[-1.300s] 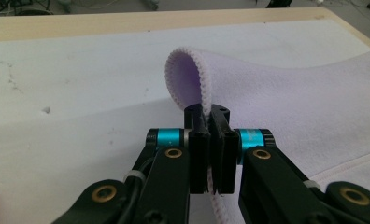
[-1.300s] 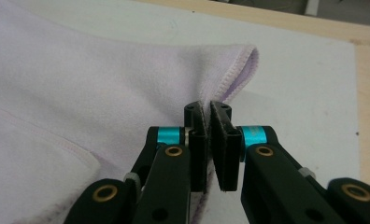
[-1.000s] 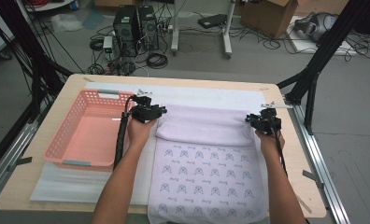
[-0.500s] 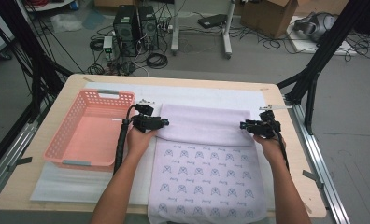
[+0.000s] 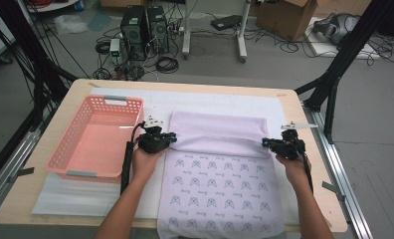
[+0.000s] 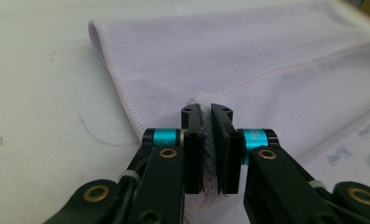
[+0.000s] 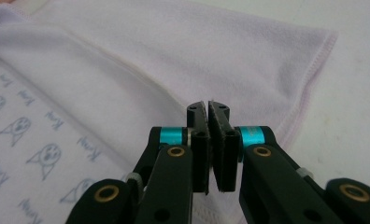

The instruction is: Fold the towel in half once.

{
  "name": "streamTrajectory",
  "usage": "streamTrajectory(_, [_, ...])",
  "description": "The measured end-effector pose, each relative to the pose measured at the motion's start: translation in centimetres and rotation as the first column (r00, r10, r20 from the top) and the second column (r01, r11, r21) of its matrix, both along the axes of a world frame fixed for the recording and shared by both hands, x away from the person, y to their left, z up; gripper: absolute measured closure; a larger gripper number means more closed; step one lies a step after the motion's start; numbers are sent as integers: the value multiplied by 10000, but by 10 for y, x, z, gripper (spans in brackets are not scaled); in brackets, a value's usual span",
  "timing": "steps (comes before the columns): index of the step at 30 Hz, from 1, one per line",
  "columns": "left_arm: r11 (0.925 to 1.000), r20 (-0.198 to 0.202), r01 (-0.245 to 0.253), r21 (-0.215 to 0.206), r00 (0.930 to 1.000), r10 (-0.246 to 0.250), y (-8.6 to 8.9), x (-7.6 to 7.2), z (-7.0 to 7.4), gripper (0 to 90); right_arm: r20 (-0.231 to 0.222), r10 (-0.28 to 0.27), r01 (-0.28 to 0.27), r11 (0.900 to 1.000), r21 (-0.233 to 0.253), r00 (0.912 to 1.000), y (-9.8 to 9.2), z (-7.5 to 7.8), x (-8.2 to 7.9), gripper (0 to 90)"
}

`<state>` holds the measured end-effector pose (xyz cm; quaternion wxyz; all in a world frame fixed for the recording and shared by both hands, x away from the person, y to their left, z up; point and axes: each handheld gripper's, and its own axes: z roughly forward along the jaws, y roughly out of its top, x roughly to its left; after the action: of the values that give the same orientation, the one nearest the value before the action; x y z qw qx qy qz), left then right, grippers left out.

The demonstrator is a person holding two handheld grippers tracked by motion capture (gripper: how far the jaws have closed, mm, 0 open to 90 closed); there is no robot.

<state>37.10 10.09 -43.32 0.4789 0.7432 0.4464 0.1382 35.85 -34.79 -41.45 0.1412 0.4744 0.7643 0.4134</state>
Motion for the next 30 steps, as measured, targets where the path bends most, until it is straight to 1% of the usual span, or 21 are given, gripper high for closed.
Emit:
streamTrajectory(2, [9999,173,145,42,9997,-145,1,-9,-1,838,39,-75,74,9997,245,10000,-5,-1,-8,867])
streamTrajectory(3, [9997,174,243,38,9996,-243,1,-14,-2,846,96,-137,134,9993,337,9999,-7,-2,-13,867])
streamTrajectory(4, [9993,194,359,134,9992,-362,1,-17,-1,847,160,-157,149,9988,475,9997,-10,-2,-18,867])
streamTrajectory(5, [9994,530,330,-37,9981,-328,2,-24,0,849,185,-146,136,9984,543,9997,-12,-3,-23,867])
streamTrajectory(6, [9994,571,335,-125,9978,-327,2,-28,0,850,240,-108,92,9979,642,9997,-14,-3,-29,867])
streamTrajectory(7, [9989,513,461,-80,9976,-456,3,-31,2,850,308,-121,98,9973,730,9995,-15,-4,-33,867])
streamTrajectory(9, [9982,635,567,-190,9964,-554,5,-41,3,849,433,-120,76,9949,1005,9990,-18,-5,-44,867])
streamTrajectory(10, [9979,650,623,-203,9960,-608,6,-45,3,847,509,-47,-7,9943,1066,9987,-18,-6,-49,867])
streamTrajectory(11, [9971,590,727,-218,9957,-713,7,-50,1,843,575,1,-61,9945,1043,9983,-19,-7,-54,867])
streamTrajectory(13, [9966,525,782,-252,9957,-768,8,-59,-4,831,630,85,-139,9961,867,9980,-18,-9,-66,867])
streamTrajectory(14, [9962,545,828,-262,9952,-813,9,-64,-6,830,715,90,-147,9967,797,9974,-18,-10,-71,867])
streamTrajectory(17, [9949,707,996,-123,9926,-985,9,-78,-10,833,930,103,-184,9961,865,9956,-22,-12,-89,867])
streamTrajectory(18, [9942,764,1070,-146,9915,-1056,8,-82,-11,834,948,114,-194,9963,841,9954,-22,-13,-95,868])
streamTrajectory(20, [9932,888,1161,-116,9894,-1146,8,-89,-11,833,1015,206,-270,9977,618,9946,-22,-14,-106,867])
streamTrajectory(21, [9928,899,1185,-155,9891,-1167,8,-93,-12,833,1013,209,-265,9981,549,9946,-22,-15,-110,868])
streamTrajectory(22, [9926,976,1204,-153,9882,-1184,8,-96,-12,833,1116,253,-304,9986,438,9934,-22,-16,-114,868])
streamTrajectory(23, [9922,1017,1241,-146,9873,-1220,9,-98,-12,832,1125,228,-283,9984,481,9934,-22,-17,-119,868])
streamTrajectory(26, [9906,1113,1362,-130,9847,-1339,10,-106,-12,831,1129,254,-312,9983,496,9933,-23,-21,-128,867])
streamTrajectory(30, [9889,1225,1468,-232,9821,-1429,13,-118,-15,831,1228,244,-313,9980,548,9921,-23,-21,-140,868])
